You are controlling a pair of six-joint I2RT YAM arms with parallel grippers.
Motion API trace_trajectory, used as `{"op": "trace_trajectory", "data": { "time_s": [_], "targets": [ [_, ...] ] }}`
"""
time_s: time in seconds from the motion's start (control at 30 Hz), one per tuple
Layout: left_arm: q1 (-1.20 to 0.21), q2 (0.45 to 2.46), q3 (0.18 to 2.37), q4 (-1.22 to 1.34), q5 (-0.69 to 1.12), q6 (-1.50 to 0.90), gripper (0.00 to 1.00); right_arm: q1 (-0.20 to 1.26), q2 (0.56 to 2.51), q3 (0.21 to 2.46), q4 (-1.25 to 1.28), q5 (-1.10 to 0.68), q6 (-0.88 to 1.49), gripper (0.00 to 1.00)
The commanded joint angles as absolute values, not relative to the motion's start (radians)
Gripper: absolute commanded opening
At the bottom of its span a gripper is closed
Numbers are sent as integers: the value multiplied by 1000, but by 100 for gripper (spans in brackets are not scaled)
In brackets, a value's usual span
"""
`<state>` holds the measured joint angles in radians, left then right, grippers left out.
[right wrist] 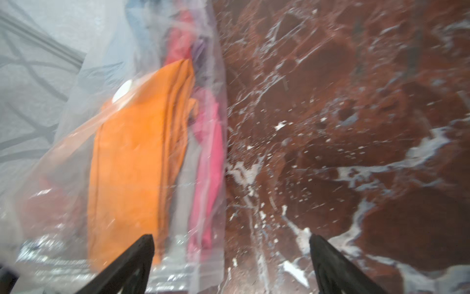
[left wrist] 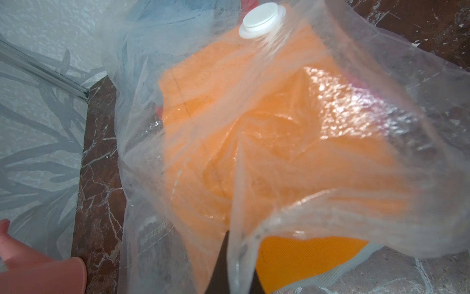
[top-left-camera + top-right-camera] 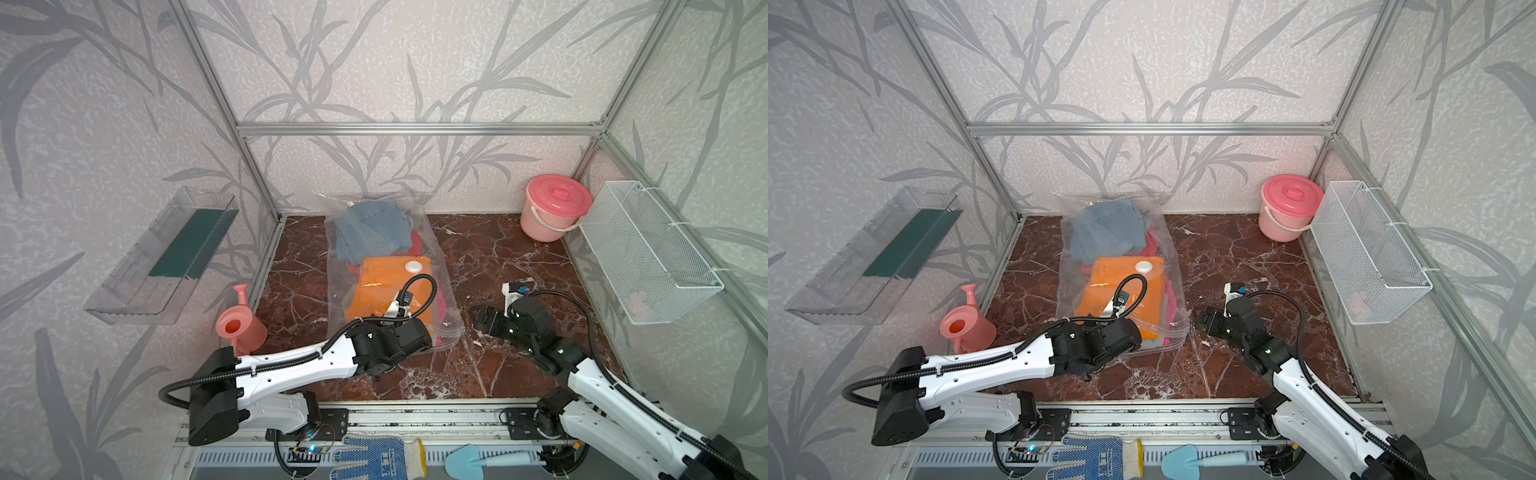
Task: Take the trousers out of the vacuum bag
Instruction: Open the vacuum bag at the center of the board.
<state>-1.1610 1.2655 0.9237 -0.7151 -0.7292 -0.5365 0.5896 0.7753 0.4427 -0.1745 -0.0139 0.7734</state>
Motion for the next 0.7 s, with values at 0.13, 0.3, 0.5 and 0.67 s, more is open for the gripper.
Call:
{"op": "trace_trajectory", "data": {
  "time_s": [0.13,0.3,0.5,0.67],
  "targets": [
    [-1158,1211,976,-616,-701,-427,0,934,716,402,-114,205,938,84],
    [-1158,1214,1005,-566,-695,-372,0,1133,733,374,0,325,969,77],
    [-1157,1245,1049,-570,-698,-342,0,1277,790,361,121,441,984,76],
    [-1152,1234,1037,-558,-686,-341,0,1298,924,356,244,462,1040,76]
  ]
}}
